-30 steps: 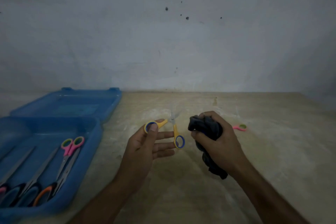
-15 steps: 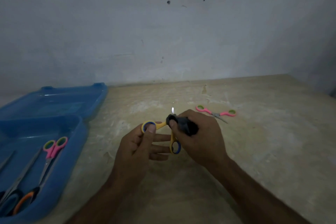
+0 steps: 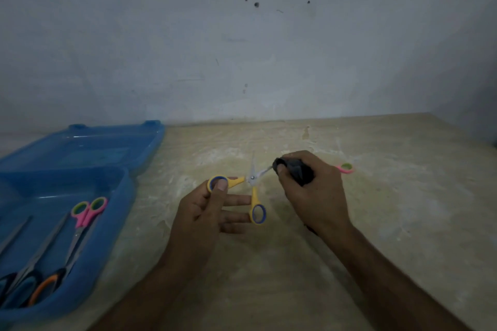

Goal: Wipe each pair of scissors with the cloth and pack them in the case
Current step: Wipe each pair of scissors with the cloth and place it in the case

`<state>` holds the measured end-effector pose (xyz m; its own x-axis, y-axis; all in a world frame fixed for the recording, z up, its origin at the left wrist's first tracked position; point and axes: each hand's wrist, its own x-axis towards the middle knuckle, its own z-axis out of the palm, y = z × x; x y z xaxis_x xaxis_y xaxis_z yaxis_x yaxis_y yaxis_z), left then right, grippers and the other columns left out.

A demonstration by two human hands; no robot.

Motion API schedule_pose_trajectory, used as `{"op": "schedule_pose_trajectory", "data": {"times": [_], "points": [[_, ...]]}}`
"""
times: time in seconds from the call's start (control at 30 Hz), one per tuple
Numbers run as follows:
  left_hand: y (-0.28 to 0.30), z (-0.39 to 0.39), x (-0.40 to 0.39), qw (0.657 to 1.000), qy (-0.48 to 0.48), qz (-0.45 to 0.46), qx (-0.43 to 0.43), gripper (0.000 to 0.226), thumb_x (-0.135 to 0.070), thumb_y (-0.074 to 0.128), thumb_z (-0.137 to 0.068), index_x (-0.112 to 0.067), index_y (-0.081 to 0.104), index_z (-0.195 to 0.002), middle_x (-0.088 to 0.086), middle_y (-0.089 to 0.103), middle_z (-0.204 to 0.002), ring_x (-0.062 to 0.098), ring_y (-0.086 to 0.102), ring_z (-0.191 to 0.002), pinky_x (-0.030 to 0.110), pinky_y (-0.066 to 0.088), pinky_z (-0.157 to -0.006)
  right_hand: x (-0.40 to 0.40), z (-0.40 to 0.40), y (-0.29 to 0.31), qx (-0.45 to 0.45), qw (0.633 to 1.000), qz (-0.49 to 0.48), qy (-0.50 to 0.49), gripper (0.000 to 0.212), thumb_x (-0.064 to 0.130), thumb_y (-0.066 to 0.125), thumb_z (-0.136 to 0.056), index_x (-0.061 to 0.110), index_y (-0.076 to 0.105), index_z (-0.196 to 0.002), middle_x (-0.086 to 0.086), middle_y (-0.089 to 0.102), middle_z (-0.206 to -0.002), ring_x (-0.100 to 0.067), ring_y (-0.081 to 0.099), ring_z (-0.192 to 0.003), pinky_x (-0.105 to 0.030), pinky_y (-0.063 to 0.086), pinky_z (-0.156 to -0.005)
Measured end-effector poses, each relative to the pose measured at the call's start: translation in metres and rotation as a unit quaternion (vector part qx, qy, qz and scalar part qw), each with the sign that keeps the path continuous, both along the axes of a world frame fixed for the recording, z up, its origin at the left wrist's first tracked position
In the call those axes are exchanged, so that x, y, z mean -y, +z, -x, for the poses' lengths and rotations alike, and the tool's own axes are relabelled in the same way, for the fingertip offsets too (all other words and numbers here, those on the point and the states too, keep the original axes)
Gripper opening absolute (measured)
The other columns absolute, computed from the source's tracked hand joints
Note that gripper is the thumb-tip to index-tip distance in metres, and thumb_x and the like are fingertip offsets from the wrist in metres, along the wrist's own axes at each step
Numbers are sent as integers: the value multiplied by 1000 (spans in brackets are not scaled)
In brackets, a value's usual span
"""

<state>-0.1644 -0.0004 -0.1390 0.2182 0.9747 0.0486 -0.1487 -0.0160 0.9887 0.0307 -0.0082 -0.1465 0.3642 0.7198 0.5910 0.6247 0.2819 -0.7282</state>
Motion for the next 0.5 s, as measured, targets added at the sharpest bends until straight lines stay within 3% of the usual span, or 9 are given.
{"op": "schedule_pose_trajectory", "data": {"times": [0.07,0.23,0.37,0.43,0.5], "points": [[0,0,0,1000,1,-5,2,28,-26,42,-106,-11,66,-110,17,79,-88,32,75,-63,35,62,-53,3,-4,3,1,1000,-8,-24,6,29,73,-88,28,69,-92,12,67,-75,-6,64,-69,-33,51,-58],[0,-1,2,1000,-8,-16,-5,28,-26,44,-105,-10,67,-111,18,78,-89,33,75,-64,35,61,-53,14,23,7,81,993,-16,85,8,33,72,-93,29,73,-99,12,70,-81,-4,65,-74,-26,52,-61],[3,3,0,1000,-13,-15,4,28,-24,42,-106,-10,66,-111,18,78,-88,31,75,-63,33,60,-51,4,7,4,48,999,3,-4,8,35,73,-90,28,72,-92,10,66,-73,-8,62,-67,-38,52,-57],[3,3,-1,1000,-9,-11,0,28,-25,42,-106,-11,66,-111,18,78,-88,32,76,-64,32,60,-51,6,-1,6,35,999,-20,-36,6,32,73,-90,26,71,-91,9,65,-72,-8,61,-66,-37,51,-56],[3,1,0,1000,-15,-8,-7,29,-27,42,-106,-11,66,-113,19,78,-89,34,76,-66,34,60,-51,12,5,10,53,998,-38,9,4,28,74,-91,28,72,-94,11,68,-78,-6,63,-71,-29,50,-59]]}}
